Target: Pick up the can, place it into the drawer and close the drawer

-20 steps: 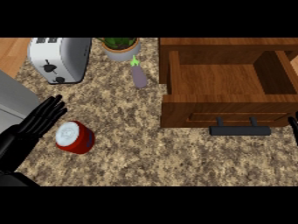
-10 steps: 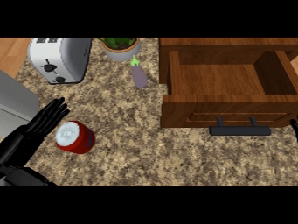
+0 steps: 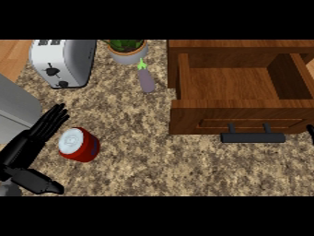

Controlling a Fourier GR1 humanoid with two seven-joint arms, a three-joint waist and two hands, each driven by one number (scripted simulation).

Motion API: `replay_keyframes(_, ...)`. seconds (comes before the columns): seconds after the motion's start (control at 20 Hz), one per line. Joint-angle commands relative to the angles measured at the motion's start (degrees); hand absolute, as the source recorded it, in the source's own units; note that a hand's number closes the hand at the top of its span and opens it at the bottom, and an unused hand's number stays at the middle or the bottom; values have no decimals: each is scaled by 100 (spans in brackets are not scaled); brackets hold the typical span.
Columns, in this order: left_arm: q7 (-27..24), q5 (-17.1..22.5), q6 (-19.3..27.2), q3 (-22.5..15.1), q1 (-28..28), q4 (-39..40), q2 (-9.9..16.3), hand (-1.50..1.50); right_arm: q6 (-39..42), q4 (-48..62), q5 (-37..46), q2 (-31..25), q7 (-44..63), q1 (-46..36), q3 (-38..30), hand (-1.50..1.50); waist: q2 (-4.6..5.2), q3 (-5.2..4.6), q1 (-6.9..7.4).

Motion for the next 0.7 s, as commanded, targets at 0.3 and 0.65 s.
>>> replay_keyframes(0.3,-1426,-837,59,-8,-268,1502,215,-150,-85,184,345,199,28,-281,201,-150,1,0,7)
replay_keyframes(0.65,-2183,-889,-300,268,-694,2752,792,-150,17,139,186,140,-171,-89,5,-150,4,0,-11)
